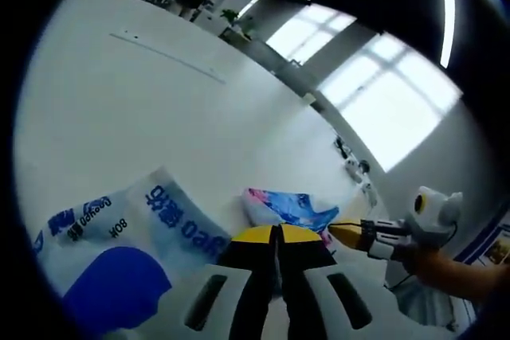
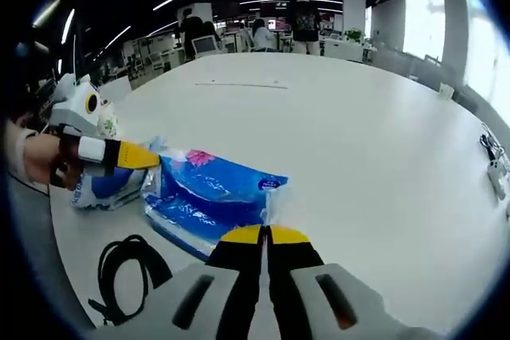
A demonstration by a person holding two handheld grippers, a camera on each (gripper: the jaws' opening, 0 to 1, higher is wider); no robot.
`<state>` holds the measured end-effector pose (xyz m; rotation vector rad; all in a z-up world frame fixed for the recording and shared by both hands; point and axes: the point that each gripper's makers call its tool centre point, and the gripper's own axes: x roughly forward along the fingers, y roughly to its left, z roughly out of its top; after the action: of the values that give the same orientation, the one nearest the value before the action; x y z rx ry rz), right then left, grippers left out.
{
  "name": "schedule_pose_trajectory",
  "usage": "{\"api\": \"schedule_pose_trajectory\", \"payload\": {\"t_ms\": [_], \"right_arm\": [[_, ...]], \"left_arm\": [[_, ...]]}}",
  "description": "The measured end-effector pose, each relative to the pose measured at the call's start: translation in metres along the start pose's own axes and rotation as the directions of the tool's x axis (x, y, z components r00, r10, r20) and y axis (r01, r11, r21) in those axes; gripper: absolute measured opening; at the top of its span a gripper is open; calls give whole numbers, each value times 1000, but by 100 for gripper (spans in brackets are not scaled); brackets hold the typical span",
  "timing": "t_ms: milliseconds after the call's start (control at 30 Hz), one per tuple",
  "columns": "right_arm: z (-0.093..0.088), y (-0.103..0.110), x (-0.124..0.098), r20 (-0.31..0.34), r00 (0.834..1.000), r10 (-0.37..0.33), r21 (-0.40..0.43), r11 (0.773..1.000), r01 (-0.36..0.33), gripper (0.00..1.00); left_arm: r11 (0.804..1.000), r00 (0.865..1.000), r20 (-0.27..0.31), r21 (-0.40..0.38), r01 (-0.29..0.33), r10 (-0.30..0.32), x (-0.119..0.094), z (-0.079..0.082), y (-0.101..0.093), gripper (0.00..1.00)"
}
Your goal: Arrange the tabletop items into an orderly group along one side of the table until the central work area is clear of visible clutter.
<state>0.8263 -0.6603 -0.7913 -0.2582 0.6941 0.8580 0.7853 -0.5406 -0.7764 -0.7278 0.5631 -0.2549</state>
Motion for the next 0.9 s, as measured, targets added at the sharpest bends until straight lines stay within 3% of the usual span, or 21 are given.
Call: {"api": "schedule_pose_trajectory", "payload": {"t_ms": [367, 900], "right_arm": [[-3, 4, 0, -5, 1000, 9, -15, 1000, -9, 5], [0, 6, -6, 7, 1000, 15, -41, 999, -15, 16]], "left_arm": [[997, 1000, 4, 69, 20, -20, -2, 0, -6, 2], [978, 999, 18, 205, 46, -51, -13, 6, -20, 31]]}}
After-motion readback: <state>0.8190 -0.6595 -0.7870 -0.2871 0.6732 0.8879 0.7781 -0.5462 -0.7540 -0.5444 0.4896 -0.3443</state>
